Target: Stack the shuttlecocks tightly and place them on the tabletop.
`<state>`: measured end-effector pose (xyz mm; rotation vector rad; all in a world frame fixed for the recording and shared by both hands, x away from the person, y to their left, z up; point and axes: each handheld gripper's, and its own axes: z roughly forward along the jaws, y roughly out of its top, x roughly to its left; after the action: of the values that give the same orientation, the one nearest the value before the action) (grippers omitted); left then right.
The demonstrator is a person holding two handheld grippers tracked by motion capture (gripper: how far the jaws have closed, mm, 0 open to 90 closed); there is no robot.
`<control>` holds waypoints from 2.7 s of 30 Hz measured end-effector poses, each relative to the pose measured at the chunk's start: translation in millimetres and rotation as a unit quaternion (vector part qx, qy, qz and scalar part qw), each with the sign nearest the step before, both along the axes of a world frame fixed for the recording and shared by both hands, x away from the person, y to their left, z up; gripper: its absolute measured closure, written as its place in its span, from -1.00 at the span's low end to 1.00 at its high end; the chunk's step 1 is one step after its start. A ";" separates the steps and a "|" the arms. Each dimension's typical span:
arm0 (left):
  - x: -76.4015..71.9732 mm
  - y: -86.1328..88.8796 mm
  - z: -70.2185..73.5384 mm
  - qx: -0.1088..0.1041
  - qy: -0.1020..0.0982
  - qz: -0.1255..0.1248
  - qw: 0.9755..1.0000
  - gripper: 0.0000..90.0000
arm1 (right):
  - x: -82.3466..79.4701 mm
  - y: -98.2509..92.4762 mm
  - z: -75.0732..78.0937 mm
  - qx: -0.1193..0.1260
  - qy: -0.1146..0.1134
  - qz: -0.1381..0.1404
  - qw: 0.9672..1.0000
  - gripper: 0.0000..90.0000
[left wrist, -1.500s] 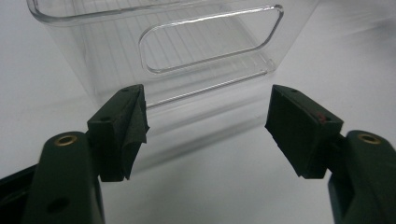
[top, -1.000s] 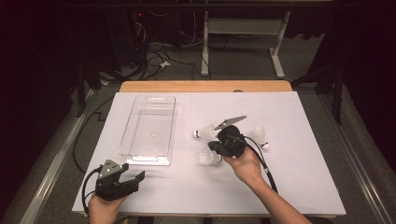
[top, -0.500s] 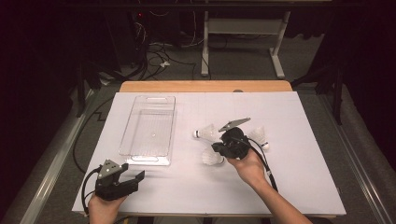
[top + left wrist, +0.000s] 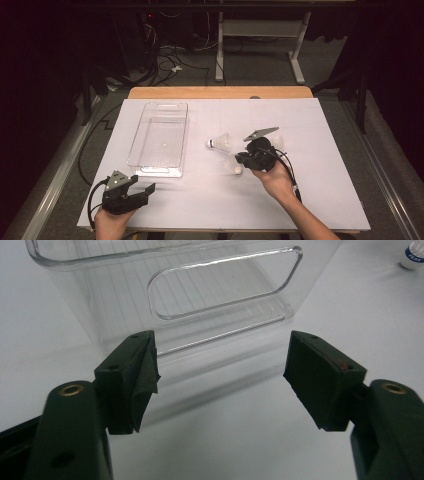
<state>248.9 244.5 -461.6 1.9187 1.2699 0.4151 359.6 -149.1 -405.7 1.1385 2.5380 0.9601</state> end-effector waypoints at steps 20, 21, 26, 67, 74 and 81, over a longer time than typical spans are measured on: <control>-0.3 -0.4 0.5 0.003 -0.003 -0.003 1.000 -0.33 | 0.3 -19.9 -8.9 -0.017 0.006 -0.022 1.000 0.73; -0.4 -0.5 0.4 0.002 -0.004 -0.002 1.000 -0.33 | 0.2 -20.6 -9.6 -0.017 0.008 -0.023 1.000 0.72; -0.6 0.2 0.5 0.002 -0.006 -0.002 1.000 -0.33 | 0.1 -24.9 -13.4 -0.021 0.011 -0.028 0.999 0.72; -2.4 -1.9 1.1 0.005 -0.013 -0.006 1.000 -0.32 | 0.2 -43.1 -38.4 -0.019 0.032 -0.050 0.998 0.47; -2.1 -2.3 1.0 0.007 -0.011 -0.006 1.000 -0.33 | -0.3 -46.0 -36.5 -0.019 0.027 -0.055 0.998 0.35; -2.9 -6.3 0.4 0.008 -0.011 -0.011 1.000 -0.33 | -2.4 -52.1 -31.9 -0.013 0.019 -0.062 0.998 0.32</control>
<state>246.1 238.2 -461.1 1.9346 1.2329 0.4338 357.1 -201.2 -437.6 1.3005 2.4683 0.8816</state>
